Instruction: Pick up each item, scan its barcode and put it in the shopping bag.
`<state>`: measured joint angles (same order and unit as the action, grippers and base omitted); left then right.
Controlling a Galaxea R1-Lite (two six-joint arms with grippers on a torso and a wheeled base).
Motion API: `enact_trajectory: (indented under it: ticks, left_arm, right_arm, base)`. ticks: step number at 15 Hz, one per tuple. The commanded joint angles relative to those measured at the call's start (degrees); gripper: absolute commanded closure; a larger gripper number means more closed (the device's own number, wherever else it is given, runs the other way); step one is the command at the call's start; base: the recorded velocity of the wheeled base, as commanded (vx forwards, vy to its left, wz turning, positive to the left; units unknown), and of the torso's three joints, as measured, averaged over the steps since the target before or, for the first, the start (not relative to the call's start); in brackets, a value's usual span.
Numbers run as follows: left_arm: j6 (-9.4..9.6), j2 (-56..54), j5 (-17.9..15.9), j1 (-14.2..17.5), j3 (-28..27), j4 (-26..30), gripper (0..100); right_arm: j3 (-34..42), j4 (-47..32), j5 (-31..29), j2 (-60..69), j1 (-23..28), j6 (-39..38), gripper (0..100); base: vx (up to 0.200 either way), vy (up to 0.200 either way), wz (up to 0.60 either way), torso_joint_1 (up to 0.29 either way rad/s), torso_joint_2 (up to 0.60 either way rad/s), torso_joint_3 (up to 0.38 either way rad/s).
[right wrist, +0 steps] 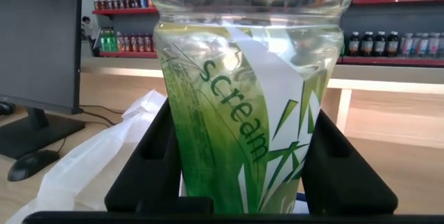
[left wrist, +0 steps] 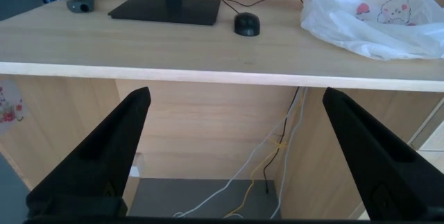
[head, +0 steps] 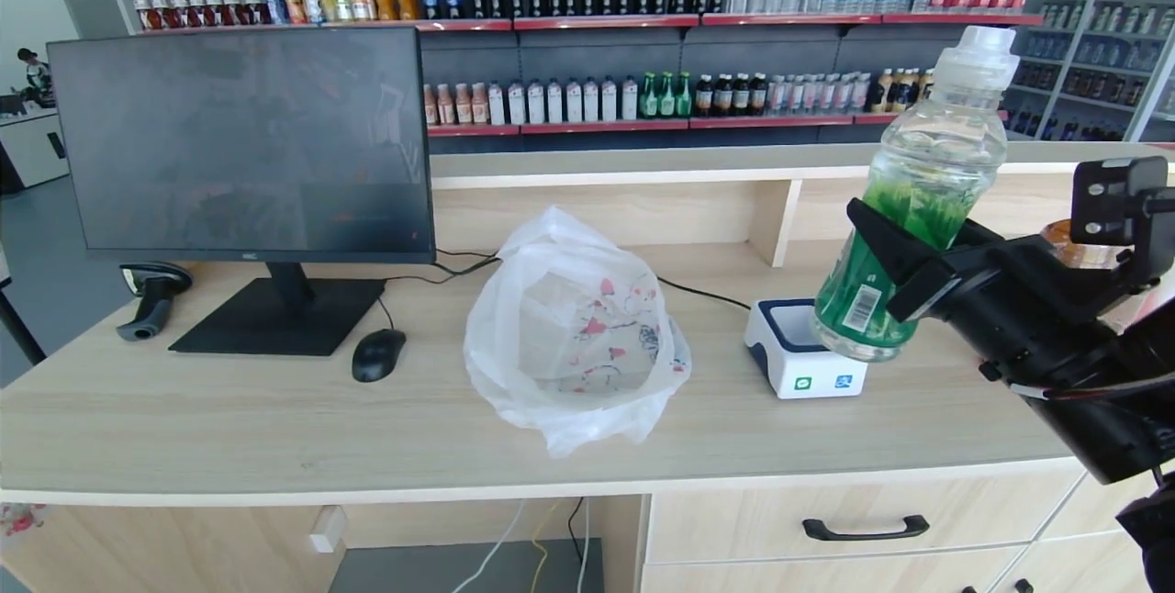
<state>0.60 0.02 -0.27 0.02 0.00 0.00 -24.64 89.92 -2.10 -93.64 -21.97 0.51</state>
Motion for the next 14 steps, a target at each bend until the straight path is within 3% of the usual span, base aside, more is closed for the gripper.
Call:
enact_trajectory:
  ticks: [1, 11, 14]
  left_arm:
    - [0.11, 0.0, 0.0, 0.0, 0.0, 0.0, 0]
    - [0.02, 0.0, 0.0, 0.0, 0.0, -0.1, 0]
    - [0.02, 0.0, 0.0, 0.0, 0.0, -0.4, 0]
  right_arm:
    - [-0.9, 0.1, -0.3, -0.3, -0.1, 0.2, 100]
    - [-4.3, 0.0, 0.8, -5.1, -0.1, 1.2, 100]
    - [-5.9, -0.1, 0.7, -8.3, 0.0, 5.0, 100]
  base:
    - [0.2, 0.0, 0.0, -0.017, -0.01, 0.002]
    - [0.0, 0.0, 0.0, 0.0, 0.0, 0.0]
    - [0.0, 0.0, 0.0, 0.0, 0.0, 0.0]
